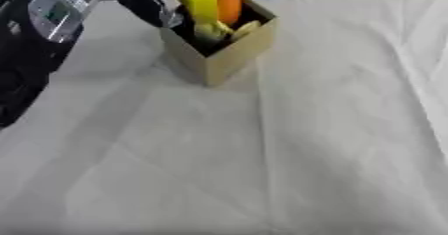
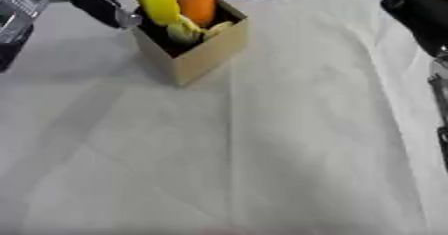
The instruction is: Pick up objects on the table and place them in the box.
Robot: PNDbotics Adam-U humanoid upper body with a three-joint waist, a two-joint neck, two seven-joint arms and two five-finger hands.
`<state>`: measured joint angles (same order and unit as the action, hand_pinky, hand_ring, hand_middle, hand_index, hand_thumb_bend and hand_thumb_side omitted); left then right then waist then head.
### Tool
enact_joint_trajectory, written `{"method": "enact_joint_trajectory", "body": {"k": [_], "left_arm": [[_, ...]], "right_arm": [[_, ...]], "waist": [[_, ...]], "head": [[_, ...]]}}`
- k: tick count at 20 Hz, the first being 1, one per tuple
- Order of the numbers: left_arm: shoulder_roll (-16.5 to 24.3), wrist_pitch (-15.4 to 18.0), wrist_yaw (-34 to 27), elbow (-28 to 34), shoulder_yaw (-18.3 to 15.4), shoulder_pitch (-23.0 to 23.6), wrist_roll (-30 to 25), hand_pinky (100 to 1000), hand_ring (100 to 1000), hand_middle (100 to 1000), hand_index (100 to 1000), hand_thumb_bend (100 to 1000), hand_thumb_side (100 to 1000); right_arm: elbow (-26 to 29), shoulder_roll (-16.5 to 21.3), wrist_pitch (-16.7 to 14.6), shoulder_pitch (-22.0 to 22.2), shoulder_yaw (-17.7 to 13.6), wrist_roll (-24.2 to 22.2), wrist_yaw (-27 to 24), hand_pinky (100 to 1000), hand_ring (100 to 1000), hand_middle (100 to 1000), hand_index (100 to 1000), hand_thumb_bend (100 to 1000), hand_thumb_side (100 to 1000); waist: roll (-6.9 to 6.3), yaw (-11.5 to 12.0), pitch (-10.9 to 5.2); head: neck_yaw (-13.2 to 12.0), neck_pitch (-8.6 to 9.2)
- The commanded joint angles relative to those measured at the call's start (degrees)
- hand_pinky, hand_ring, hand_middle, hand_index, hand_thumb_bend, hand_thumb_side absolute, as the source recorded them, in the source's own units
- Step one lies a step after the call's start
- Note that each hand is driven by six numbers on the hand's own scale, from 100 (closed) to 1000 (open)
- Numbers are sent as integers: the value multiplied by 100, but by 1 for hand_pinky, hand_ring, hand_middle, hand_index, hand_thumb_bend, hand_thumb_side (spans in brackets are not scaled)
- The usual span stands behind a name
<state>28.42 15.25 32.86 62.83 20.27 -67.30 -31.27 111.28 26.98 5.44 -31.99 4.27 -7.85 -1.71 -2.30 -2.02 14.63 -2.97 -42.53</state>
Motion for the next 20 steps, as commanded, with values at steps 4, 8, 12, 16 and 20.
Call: {"method": "enact_joint_trajectory", "body": {"k": [4,8,12,16,20], "left_arm": [[-446,236,998,-1295,-709,-470,622,751,636,555,690,106,100],[-772,297,1725,-1960,-1008,-604,1027,755,652,574,706,155,100],[-947,431,2379,-2330,-1155,-626,1354,812,772,739,843,326,186],[-961,402,2846,-2465,-1275,-597,1609,853,835,821,941,498,433],[-911,360,2785,-2253,-1378,-559,1720,856,830,813,943,537,510]], "right_arm": [[102,90,3,-140,-10,-9,7,922,887,634,807,100,645],[115,77,5,-210,4,-30,4,922,887,634,807,100,644],[124,54,12,-220,8,-33,-9,922,887,633,807,100,644],[130,51,19,-198,1,-28,-18,922,886,633,806,100,644],[129,44,25,-164,-6,-20,-24,922,886,633,806,100,645]], "waist": [[23,-26,-40],[32,-78,15],[29,-99,32],[25,-98,22],[26,-76,-11]], "head": [[-51,68],[-87,96],[-101,105],[-85,97],[-58,69]]}}
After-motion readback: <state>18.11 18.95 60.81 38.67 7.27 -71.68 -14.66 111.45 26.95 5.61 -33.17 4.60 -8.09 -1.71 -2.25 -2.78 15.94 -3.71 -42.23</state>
